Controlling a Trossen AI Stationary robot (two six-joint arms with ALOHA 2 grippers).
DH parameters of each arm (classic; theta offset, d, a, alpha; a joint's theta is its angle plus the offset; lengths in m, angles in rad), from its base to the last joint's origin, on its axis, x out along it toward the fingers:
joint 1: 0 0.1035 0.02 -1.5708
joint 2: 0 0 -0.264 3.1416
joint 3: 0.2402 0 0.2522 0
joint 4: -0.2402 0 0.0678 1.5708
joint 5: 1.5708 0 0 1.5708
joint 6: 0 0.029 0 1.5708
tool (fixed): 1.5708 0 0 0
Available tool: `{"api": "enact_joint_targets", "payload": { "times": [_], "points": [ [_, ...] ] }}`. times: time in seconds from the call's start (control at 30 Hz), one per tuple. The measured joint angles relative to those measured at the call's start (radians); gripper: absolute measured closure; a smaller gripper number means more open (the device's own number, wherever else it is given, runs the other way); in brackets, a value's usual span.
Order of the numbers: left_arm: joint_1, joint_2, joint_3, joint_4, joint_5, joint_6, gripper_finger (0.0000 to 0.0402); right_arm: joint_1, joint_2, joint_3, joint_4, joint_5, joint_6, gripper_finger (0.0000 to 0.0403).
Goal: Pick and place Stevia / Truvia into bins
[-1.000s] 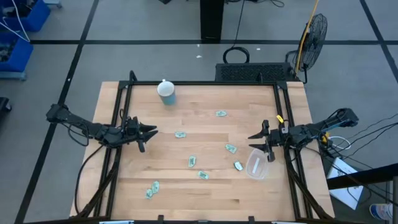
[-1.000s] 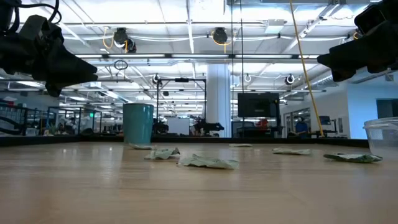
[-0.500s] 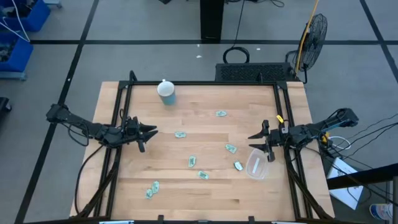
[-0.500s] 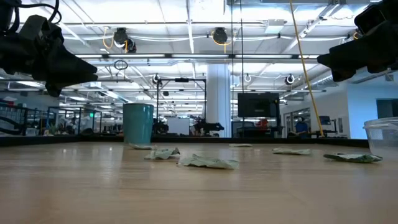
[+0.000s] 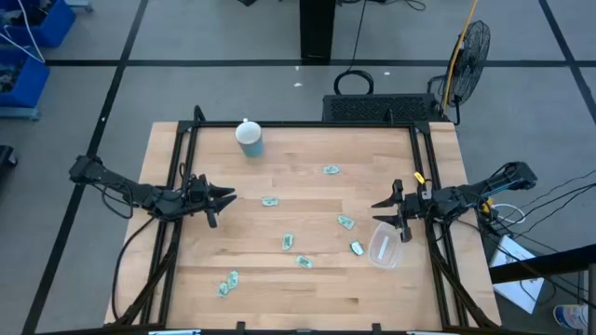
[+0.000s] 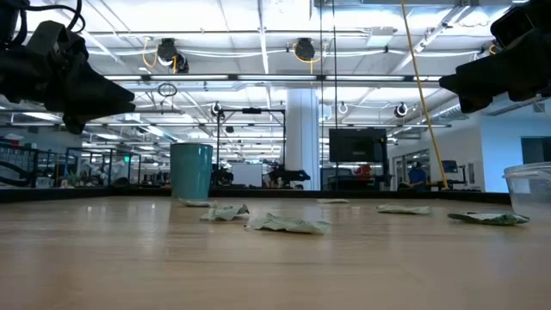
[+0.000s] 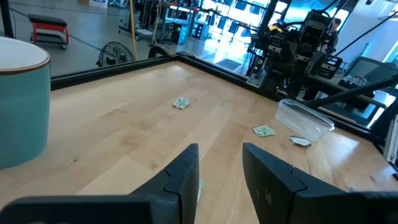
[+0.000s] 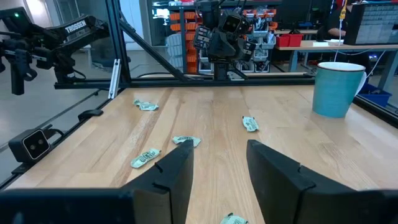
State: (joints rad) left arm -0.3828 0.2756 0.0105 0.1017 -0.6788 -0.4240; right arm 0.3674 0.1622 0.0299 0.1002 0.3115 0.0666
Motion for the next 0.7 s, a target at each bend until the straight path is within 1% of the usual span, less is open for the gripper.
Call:
{"api": "enact_joint_targets", "payload": {
  "times": [0.17, 0.33, 0.6, 0.7],
  "points": [
    [0.0, 0.0, 0.0, 0.0, 0.0, 0.001, 0.0275, 0.0, 0.0, 0.0, 0.0, 0.0, 0.0, 0.0261],
    [0.0, 0.0, 0.0, 0.0, -0.001, 0.038, 0.0275, 0.0, 0.0, 0.0, 0.0, 0.0, 0.0, 0.0261],
    [0.0, 0.0, 0.0, 0.024, -0.002, 0.021, 0.0275, 0.0, 0.0, 0.0, 0.002, 0.0, -0.002, 0.0261],
    [0.0, 0.0, 0.0, 0.047, -0.021, 0.059, 0.0275, 0.0, 0.0, 0.0, 0.036, 0.0, -0.006, 0.0261]
  ]
}}
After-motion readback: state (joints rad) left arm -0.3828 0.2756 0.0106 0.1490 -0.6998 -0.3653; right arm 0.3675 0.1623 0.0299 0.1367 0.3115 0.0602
